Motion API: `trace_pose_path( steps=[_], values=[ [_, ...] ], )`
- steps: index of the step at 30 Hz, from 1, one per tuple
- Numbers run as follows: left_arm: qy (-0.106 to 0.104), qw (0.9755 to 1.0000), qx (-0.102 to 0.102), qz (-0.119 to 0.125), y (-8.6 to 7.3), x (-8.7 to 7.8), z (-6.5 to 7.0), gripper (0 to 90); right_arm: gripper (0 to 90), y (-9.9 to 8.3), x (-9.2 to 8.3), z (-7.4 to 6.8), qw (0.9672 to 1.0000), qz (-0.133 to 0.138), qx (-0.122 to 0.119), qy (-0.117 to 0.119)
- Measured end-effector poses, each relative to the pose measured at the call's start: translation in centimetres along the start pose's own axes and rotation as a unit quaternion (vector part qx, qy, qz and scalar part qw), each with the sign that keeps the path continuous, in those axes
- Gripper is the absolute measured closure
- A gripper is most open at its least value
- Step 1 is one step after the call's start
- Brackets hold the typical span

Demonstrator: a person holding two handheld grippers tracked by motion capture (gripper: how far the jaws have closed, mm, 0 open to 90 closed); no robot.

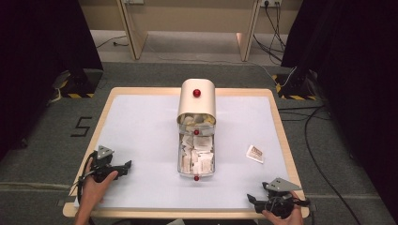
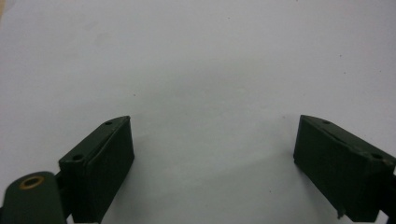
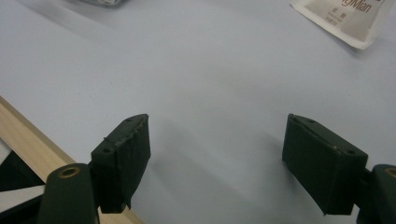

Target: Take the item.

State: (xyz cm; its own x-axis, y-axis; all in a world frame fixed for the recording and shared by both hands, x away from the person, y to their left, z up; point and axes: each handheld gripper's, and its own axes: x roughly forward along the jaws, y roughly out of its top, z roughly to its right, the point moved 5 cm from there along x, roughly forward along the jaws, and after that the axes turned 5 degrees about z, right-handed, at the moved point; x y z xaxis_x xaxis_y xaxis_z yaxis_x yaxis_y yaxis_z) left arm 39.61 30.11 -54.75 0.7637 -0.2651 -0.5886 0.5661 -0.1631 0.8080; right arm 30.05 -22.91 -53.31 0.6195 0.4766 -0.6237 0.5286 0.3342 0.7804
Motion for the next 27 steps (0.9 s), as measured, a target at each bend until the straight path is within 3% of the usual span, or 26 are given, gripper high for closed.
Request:
trace_pose_path(
  steps=[5,8,27],
  values=[
    [0.0,1.0,0.0,0.0,0.0,0.0,0.0,11.3,23.2,-0.23,-0.04,-0.09,1.0,-0.001,-0.009,0.0],
    [0.0,1.0,0.001,-0.001,-0.01,-0.01,-0.01,11.3,20.4,-0.59,0.07,-0.39,0.9994,0.007,-0.033,-0.001],
    [0.0,1.0,0.0,0.0,0.0,0.0,0.0,11.3,19.6,-0.87,0.0,-0.36,0.9993,0.019,-0.033,0.001]
  ],
)
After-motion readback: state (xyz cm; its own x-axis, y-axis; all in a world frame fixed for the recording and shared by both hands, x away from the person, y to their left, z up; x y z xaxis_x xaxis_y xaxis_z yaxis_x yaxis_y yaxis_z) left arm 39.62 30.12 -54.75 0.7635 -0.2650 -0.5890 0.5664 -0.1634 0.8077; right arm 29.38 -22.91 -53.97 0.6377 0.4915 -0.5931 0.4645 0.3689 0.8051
